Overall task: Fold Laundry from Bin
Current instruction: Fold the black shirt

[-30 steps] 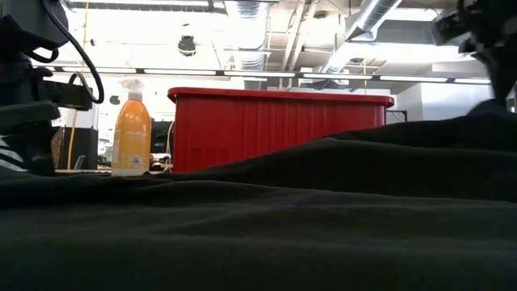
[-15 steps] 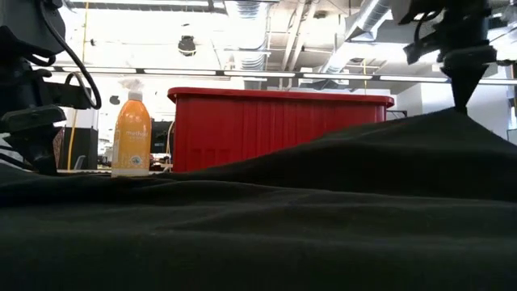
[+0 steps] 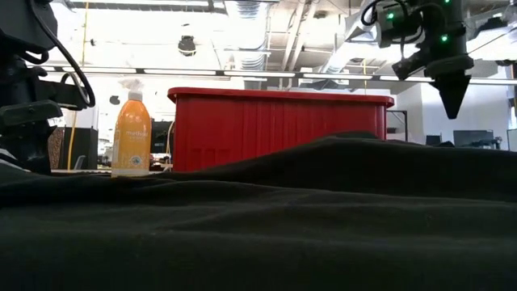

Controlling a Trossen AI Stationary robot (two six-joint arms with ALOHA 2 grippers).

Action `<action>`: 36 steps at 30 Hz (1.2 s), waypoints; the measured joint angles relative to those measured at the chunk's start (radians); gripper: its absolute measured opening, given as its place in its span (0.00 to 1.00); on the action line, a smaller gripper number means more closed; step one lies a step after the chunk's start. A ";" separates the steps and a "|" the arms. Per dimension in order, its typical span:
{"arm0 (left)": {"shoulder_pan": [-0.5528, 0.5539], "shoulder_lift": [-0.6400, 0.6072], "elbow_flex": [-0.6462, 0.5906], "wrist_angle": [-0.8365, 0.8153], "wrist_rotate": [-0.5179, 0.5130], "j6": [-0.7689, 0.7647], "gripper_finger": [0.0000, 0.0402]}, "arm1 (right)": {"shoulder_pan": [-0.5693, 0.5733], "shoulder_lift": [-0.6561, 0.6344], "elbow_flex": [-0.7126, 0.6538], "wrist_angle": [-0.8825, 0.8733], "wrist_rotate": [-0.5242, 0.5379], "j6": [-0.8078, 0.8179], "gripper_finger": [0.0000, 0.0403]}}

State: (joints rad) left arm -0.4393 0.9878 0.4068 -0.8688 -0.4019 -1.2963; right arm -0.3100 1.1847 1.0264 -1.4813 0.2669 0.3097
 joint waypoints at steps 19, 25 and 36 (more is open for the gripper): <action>0.000 0.000 0.000 0.000 -0.011 -0.003 0.03 | -0.051 0.001 -0.143 0.197 -0.101 -0.324 0.55; 0.000 0.000 -0.001 0.003 -0.013 -0.004 0.03 | -0.079 0.001 -0.187 0.279 -0.055 -0.371 0.54; 0.000 0.000 -0.001 0.007 -0.004 -0.006 0.03 | -0.077 0.001 -0.188 0.225 -0.059 -0.401 0.10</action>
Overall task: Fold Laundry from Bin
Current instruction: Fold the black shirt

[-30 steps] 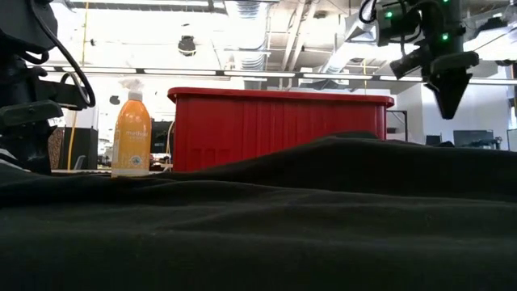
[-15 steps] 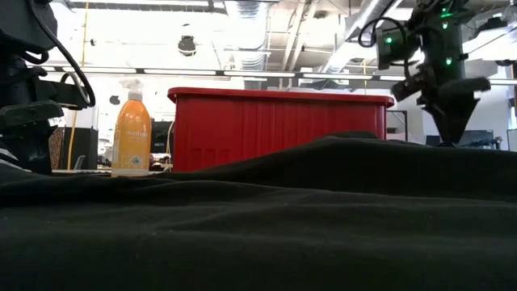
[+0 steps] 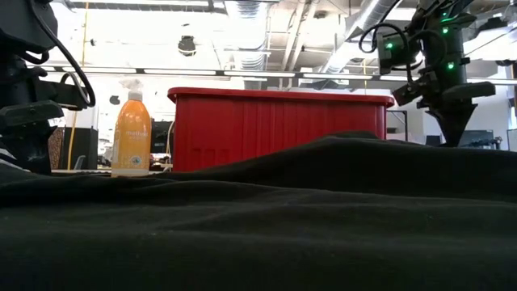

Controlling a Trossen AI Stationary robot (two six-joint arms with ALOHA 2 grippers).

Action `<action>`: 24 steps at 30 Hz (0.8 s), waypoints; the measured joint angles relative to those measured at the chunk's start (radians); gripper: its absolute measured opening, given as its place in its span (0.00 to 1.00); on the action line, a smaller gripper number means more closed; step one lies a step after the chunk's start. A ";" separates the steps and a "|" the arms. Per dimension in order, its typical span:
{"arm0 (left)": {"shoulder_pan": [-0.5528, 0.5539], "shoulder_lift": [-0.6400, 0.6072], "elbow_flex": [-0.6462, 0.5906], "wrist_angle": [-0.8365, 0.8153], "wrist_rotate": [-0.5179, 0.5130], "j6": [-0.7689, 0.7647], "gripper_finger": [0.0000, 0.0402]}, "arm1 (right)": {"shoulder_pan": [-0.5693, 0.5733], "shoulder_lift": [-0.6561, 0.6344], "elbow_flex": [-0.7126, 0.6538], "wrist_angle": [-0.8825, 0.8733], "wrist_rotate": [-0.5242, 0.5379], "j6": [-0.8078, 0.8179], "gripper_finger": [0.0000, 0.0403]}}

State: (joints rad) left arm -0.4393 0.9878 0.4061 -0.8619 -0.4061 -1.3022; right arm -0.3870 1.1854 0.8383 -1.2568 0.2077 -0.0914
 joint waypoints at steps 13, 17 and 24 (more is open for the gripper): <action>0.000 0.000 0.000 0.000 0.001 0.004 0.03 | 0.000 -0.010 0.031 -0.119 -0.004 0.023 0.02; 0.000 0.000 0.000 0.001 -0.022 0.008 0.03 | 0.000 -0.010 0.031 -0.128 -0.005 0.082 0.10; 0.000 -0.001 0.036 -0.005 -0.075 0.076 0.11 | 0.000 -0.010 0.032 -0.131 -0.004 0.110 0.32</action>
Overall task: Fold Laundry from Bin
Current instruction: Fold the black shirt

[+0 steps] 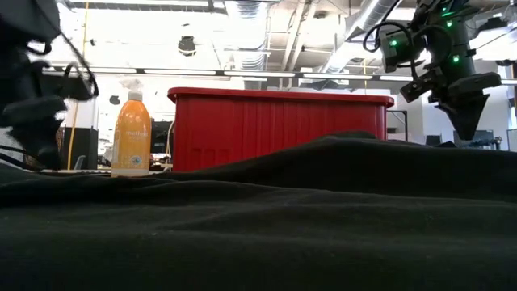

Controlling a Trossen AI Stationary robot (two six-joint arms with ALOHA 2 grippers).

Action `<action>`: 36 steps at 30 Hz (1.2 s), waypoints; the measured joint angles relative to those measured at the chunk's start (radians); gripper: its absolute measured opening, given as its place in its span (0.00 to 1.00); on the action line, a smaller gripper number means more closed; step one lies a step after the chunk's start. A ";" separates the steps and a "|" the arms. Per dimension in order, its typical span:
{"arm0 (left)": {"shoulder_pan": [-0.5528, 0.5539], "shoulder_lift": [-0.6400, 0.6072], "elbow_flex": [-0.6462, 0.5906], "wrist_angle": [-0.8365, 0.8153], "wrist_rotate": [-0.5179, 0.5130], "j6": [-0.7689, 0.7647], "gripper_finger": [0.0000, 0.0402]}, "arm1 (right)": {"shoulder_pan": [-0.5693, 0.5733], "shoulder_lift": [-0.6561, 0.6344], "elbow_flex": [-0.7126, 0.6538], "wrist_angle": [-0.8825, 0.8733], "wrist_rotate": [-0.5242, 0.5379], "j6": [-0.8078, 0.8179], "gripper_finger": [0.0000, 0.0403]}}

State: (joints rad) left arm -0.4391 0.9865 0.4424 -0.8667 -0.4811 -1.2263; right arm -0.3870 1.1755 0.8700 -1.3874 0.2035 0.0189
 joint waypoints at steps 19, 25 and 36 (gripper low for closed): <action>0.492 -0.115 -0.005 0.150 -0.030 0.342 0.22 | -0.002 -0.133 0.023 -0.010 -0.073 0.017 0.55; 0.626 -0.091 -0.005 0.142 -0.047 0.423 0.22 | 0.001 -0.216 0.023 -0.001 -0.108 0.060 0.55; 0.791 0.092 -0.005 0.274 0.027 0.570 0.37 | 0.001 -0.255 0.024 0.028 -0.113 0.079 0.55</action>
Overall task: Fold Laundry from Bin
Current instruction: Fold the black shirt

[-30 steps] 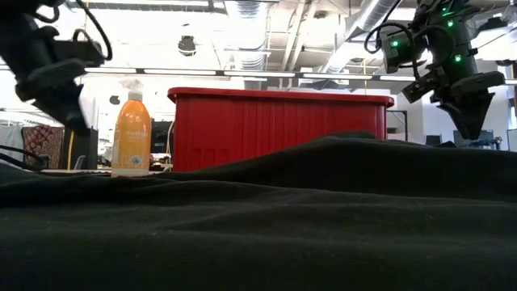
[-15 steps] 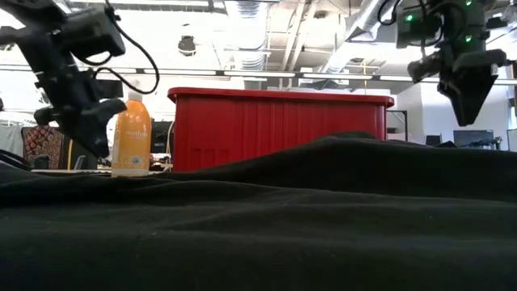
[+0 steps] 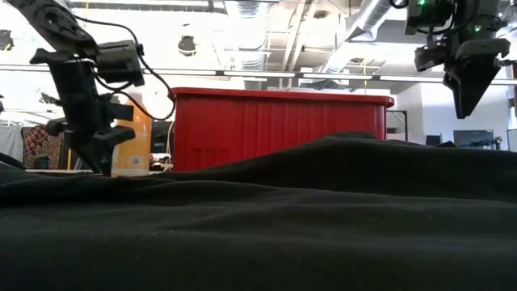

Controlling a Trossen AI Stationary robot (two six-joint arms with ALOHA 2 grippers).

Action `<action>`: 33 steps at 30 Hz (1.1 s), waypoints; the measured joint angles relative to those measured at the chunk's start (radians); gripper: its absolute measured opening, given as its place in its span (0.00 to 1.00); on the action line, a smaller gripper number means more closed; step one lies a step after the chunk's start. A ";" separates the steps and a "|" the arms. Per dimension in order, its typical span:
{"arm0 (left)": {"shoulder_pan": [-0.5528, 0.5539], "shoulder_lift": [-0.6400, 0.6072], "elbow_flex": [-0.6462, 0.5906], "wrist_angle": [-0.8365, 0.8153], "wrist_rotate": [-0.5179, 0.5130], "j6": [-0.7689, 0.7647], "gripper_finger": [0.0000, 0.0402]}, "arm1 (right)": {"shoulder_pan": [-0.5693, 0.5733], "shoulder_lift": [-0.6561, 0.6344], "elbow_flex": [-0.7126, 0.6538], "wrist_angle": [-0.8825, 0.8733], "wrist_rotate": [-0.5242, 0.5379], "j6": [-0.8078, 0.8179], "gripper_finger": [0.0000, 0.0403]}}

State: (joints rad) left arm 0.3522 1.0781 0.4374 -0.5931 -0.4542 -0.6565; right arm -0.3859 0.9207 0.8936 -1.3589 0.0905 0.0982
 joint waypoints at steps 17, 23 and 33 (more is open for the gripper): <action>0.116 0.214 0.006 0.186 0.113 0.114 0.47 | 0.000 0.000 0.000 0.006 -0.014 -0.004 0.55; 0.115 0.223 0.007 0.173 0.128 0.121 0.14 | 0.000 0.000 0.000 0.010 -0.014 -0.004 0.55; 0.100 0.221 0.004 0.161 0.118 0.133 0.00 | 0.000 0.000 0.000 0.010 -0.014 -0.032 0.55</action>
State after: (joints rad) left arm 0.4523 1.2995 0.4416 -0.4320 -0.3363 -0.5236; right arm -0.3859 0.9207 0.8936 -1.3491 0.0767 0.0660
